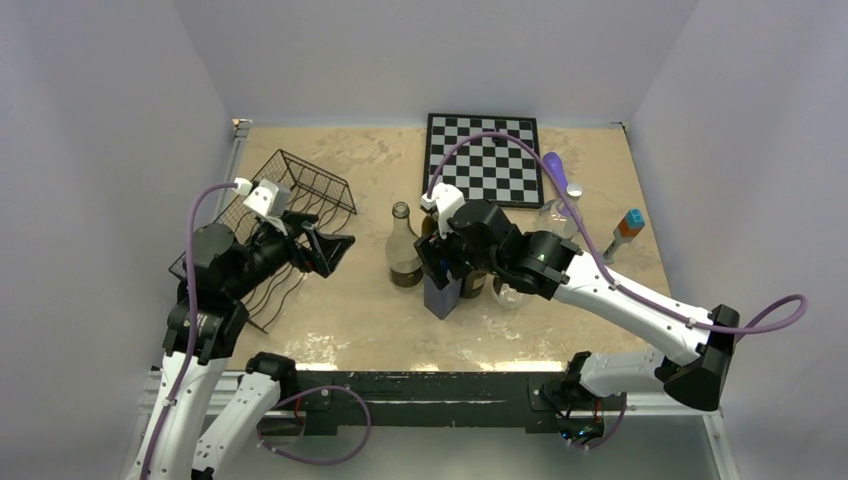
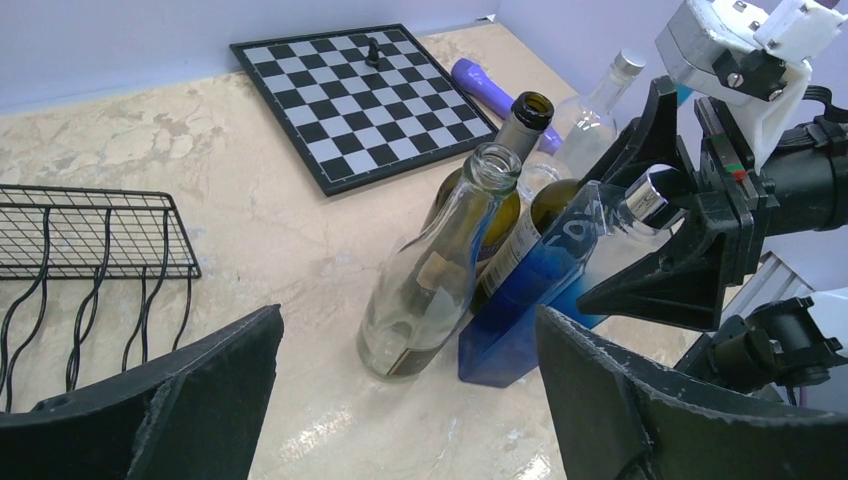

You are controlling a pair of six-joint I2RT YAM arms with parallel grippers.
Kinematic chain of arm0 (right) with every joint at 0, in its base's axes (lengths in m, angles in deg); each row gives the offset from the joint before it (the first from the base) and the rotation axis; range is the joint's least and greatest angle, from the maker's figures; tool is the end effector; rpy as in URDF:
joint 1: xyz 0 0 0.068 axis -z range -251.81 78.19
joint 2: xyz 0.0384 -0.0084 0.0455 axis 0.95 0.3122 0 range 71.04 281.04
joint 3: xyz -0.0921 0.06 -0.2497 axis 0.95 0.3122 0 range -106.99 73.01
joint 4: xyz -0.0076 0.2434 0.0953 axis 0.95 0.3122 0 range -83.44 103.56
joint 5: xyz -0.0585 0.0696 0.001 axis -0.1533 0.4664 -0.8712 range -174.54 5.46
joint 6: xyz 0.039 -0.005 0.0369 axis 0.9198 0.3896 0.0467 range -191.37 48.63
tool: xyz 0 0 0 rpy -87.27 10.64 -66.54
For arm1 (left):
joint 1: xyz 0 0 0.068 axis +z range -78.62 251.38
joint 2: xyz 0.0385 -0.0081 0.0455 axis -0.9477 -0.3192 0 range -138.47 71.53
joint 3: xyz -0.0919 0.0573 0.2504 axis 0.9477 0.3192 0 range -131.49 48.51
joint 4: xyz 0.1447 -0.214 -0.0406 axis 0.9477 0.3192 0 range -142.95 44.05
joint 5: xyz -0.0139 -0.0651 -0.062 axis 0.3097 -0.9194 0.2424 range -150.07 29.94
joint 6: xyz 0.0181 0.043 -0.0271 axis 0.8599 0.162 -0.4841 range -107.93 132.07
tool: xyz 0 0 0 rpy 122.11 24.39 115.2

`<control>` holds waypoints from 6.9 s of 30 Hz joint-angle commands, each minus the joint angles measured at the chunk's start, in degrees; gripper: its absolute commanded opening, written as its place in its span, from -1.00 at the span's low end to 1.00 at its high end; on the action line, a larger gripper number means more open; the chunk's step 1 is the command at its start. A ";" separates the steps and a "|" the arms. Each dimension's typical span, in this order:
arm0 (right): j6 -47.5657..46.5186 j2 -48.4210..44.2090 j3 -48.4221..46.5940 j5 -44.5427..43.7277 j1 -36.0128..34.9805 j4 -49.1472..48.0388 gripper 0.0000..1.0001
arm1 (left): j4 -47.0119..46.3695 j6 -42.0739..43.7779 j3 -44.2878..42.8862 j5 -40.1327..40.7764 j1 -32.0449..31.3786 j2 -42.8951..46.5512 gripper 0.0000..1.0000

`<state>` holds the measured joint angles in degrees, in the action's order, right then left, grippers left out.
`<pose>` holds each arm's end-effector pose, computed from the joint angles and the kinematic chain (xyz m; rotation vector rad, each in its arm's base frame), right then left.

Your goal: Put the wine bottle on the wine rack

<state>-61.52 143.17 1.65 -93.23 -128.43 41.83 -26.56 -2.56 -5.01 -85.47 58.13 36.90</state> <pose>0.1547 0.2252 0.3573 -0.8068 2.0830 0.4806 0.1137 -0.0426 0.3858 0.3176 1.7153 -0.7360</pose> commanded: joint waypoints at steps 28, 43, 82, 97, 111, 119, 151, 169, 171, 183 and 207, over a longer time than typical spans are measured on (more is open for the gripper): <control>1.07 -9.22 -26.04 15.87 -0.16 9.64 -1.00 | -17.69 -14.27 5.54 -33.21 -2.28 -0.14 0.99; 7.18 -3.24 -43.07 26.92 -0.40 19.02 -1.00 | -44.13 -22.82 13.27 -30.96 -23.21 -9.59 0.99; 6.68 -12.28 -31.10 27.80 -0.53 6.94 -0.22 | -22.83 5.65 -0.72 -16.89 -31.39 -13.66 -1.00; -0.29 -15.63 -25.46 26.17 -0.56 2.20 0.97 | -9.43 36.02 -13.56 5.23 -31.39 -10.56 -1.00; -1.05 -15.34 -34.08 22.77 -0.52 8.28 0.97 | -12.57 56.55 -15.39 18.39 -31.39 -9.92 -1.00; 1.73 -12.26 -42.83 18.10 -0.52 16.51 0.97 | -13.82 67.07 -15.82 20.90 -31.39 -10.18 -1.00; -0.51 12.80 -64.26 14.56 -0.51 47.06 0.97 | -23.34 90.47 -15.75 11.99 -31.39 -12.76 -1.00; 0.09 13.28 -59.13 11.60 -0.53 43.12 0.73 | -29.54 95.88 -12.84 9.77 -31.39 -14.05 -1.00; 0.21 13.14 -58.72 10.80 -0.51 42.77 0.54 | -29.89 95.04 -12.84 10.02 -31.39 -14.14 -1.00; -0.17 12.44 -55.30 8.86 -0.59 39.49 0.50 | -29.47 91.00 -13.07 10.10 -31.39 -13.99 -1.00; 0.42 4.94 -47.74 6.81 -1.63 23.36 -1.00 | -36.25 84.79 -3.51 15.97 -31.39 -6.72 0.99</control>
<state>-62.37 151.57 -45.47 -83.30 -130.13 77.67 -48.70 85.65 -8.09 -69.71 27.13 25.69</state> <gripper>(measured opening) 0.647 0.991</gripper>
